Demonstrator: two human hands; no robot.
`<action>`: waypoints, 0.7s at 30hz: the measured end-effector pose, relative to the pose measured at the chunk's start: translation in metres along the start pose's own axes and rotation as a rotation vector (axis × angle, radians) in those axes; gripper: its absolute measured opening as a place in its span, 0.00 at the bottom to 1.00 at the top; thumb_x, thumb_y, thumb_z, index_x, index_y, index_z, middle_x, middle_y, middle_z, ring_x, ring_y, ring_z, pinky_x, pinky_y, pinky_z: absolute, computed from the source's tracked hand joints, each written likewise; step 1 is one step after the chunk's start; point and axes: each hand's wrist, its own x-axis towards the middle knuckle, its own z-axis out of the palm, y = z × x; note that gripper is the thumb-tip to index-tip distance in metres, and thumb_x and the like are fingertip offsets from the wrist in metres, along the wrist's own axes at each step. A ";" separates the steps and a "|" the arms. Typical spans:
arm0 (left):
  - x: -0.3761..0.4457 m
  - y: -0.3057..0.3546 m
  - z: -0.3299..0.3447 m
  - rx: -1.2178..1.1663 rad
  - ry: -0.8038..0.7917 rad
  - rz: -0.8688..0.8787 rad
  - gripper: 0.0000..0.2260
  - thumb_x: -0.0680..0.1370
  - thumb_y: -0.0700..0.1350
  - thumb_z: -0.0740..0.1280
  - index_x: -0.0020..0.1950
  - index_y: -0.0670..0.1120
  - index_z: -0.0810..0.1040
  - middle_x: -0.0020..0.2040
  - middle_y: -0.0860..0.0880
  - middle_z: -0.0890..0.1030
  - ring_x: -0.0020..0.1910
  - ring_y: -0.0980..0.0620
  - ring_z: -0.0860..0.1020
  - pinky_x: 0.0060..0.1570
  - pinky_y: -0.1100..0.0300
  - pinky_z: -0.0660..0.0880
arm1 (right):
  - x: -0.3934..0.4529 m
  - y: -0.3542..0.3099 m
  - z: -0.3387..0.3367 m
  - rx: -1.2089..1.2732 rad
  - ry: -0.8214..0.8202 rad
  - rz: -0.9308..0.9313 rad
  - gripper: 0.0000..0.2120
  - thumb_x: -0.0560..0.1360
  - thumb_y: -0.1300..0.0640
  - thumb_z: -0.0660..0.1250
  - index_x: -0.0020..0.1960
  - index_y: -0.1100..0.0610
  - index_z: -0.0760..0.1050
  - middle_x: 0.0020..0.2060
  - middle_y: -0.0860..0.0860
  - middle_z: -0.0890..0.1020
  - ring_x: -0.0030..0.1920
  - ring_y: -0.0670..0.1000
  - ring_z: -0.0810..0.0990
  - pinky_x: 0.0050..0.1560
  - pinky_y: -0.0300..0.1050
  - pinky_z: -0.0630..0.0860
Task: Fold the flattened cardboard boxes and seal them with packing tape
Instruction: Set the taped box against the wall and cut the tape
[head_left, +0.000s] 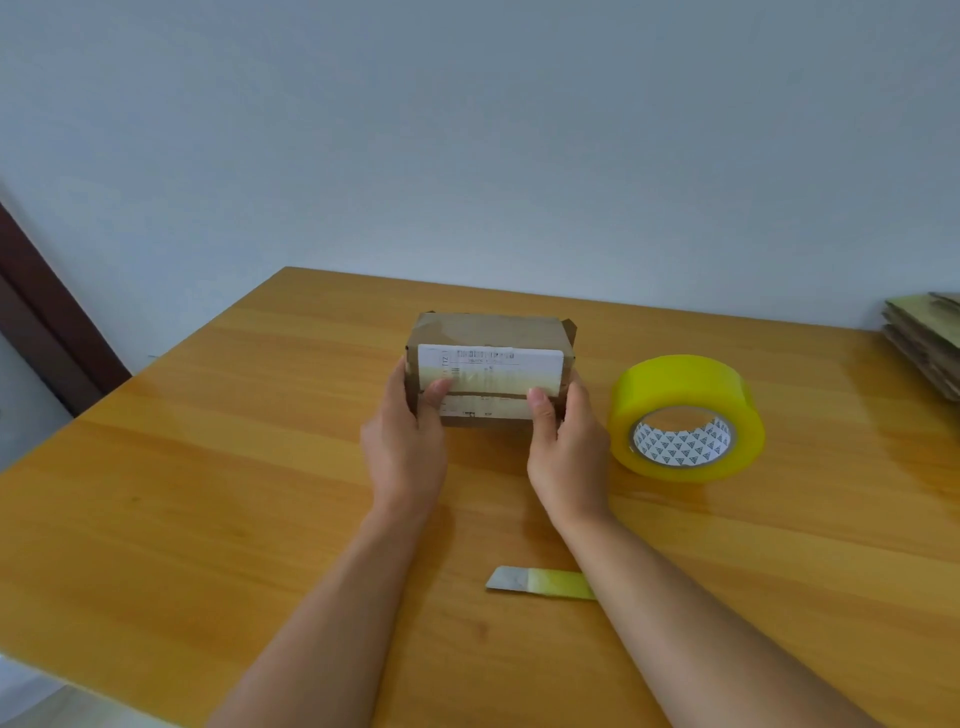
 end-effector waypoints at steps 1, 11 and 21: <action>0.000 0.000 0.000 0.007 -0.002 0.000 0.14 0.83 0.51 0.63 0.67 0.49 0.75 0.46 0.64 0.79 0.42 0.70 0.77 0.37 0.75 0.72 | 0.001 0.001 0.000 0.002 0.007 -0.006 0.18 0.83 0.52 0.61 0.69 0.60 0.72 0.55 0.49 0.82 0.54 0.48 0.81 0.46 0.39 0.78; 0.008 -0.008 -0.008 -0.009 0.003 -0.087 0.14 0.83 0.51 0.62 0.66 0.48 0.76 0.47 0.62 0.80 0.44 0.64 0.78 0.37 0.73 0.73 | -0.001 0.006 0.003 -0.110 -0.047 -0.026 0.19 0.84 0.54 0.54 0.68 0.62 0.73 0.50 0.56 0.84 0.47 0.56 0.82 0.36 0.23 0.66; 0.007 -0.006 -0.007 -0.014 0.029 -0.110 0.17 0.84 0.49 0.61 0.72 0.52 0.70 0.55 0.59 0.78 0.51 0.58 0.77 0.37 0.75 0.69 | -0.003 0.001 0.000 -0.081 0.000 -0.074 0.06 0.80 0.61 0.66 0.54 0.61 0.80 0.42 0.51 0.83 0.37 0.39 0.74 0.34 0.24 0.66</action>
